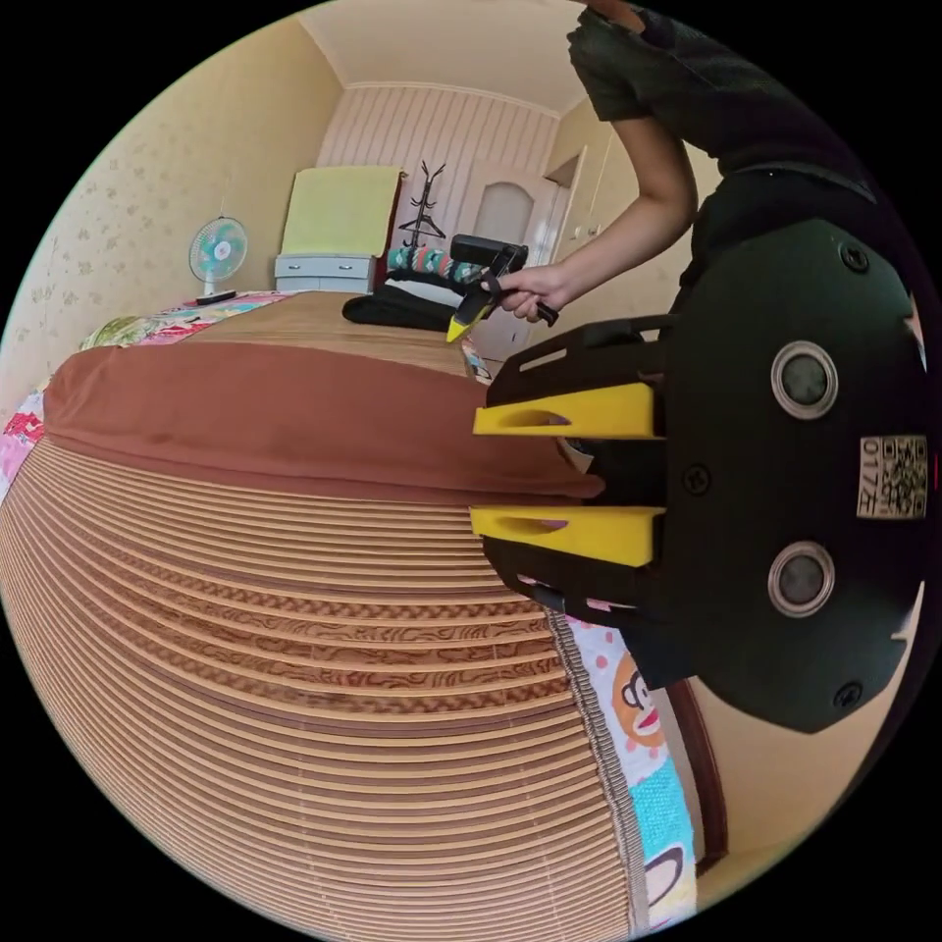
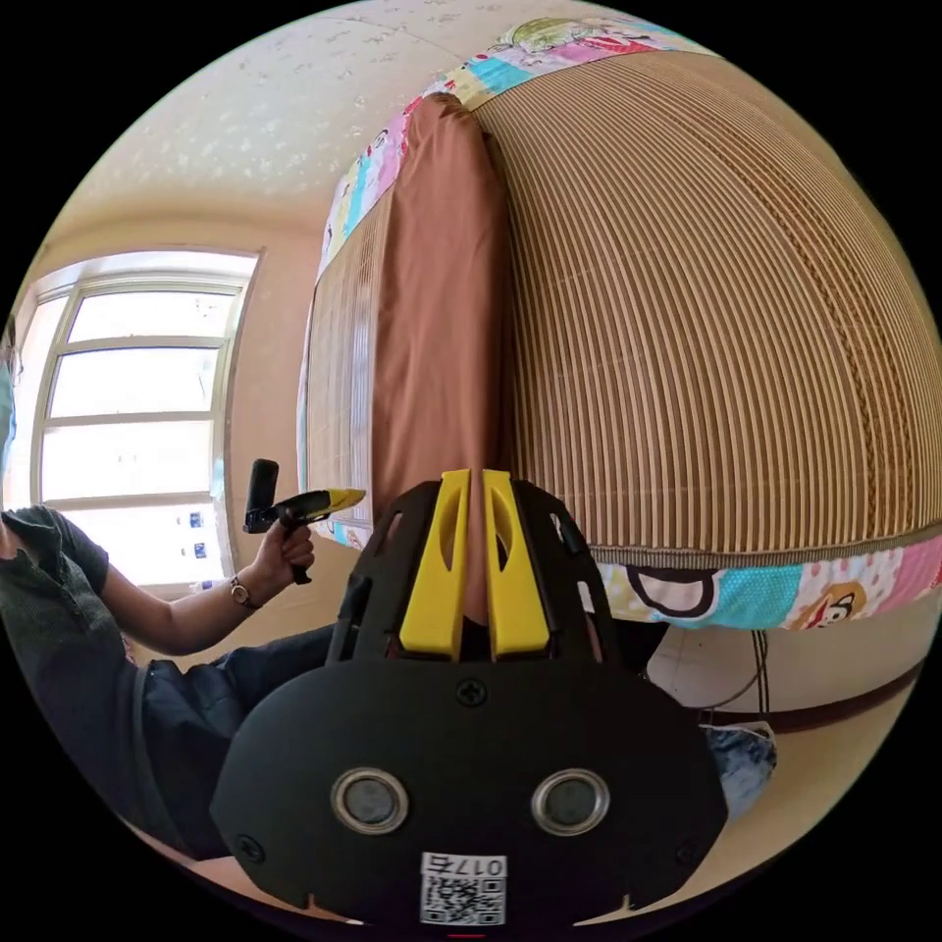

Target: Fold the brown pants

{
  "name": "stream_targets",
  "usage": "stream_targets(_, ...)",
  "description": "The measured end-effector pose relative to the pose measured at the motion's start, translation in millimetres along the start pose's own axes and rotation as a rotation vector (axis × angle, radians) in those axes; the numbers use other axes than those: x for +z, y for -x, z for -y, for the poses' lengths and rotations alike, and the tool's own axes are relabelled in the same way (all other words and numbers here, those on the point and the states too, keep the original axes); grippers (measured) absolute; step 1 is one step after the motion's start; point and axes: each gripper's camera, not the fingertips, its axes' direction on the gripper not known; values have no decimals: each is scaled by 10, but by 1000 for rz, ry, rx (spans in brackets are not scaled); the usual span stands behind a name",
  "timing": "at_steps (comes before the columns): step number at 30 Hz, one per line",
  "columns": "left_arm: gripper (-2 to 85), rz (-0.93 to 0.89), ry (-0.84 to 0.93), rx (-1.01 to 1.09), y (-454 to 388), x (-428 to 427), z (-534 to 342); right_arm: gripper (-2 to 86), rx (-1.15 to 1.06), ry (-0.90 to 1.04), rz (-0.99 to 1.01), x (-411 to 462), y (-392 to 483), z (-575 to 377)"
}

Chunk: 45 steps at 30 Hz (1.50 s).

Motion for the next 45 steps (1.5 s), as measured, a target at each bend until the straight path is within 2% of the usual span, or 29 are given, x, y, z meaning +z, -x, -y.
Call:
stream_targets(4, 139, -106, -61, -4, 61, -30, 706, 115, -19, 43, 98, 19, -415, 863)
stream_targets(8, 166, -110, -101, 34, -77, -22, 1312, 119, -1, 1, 249, 34, -818, 1552)
stream_targets(11, 139, -62, -60, 76, -252, 83, 1680, 95, 2, 10, 358, 116, -990, 1845)
stream_targets(14, 85, -66, 70, 34, -271, 306, 1851, 76, -7, 62, 405, 236, -1028, 1976)
stream_targets(17, 51, -142, 105, 11, -185, 344, 1689, 52, 2, 46, 403, 123, -1052, 1857)
stream_targets(18, 47, -229, 82, 30, -174, 275, 1553, 48, -6, 31, 438, 73, -1052, 1808)
stream_targets(21, 39, -428, 6, 136, -326, 1, 1046, 35, -53, -45, 650, -246, -955, 1464)
stream_targets(26, 36, -634, -64, 334, -953, -569, -117, 27, -279, -83, 793, -1139, -186, 517)
stream_targets(31, 34, -651, -125, 563, -2114, -1368, -1407, 23, -478, -159, 834, -2027, 706, -373)
stream_targets(35, 36, -696, -145, 735, -2926, -1903, -1874, 21, -683, -233, 843, -2762, 1521, -755)
stream_targets(39, 38, -746, -238, 956, -3724, -2401, -2088, 19, -881, -294, 790, -3318, 2209, -741)
stream_targets(41, 39, -715, -292, 962, -3862, -2477, -2013, 17, -880, -304, 645, -3443, 2442, -517)
stream_targets(45, 38, -502, -342, 707, -3636, -2230, -1360, 14, -775, -255, 425, -3079, 2354, 134)
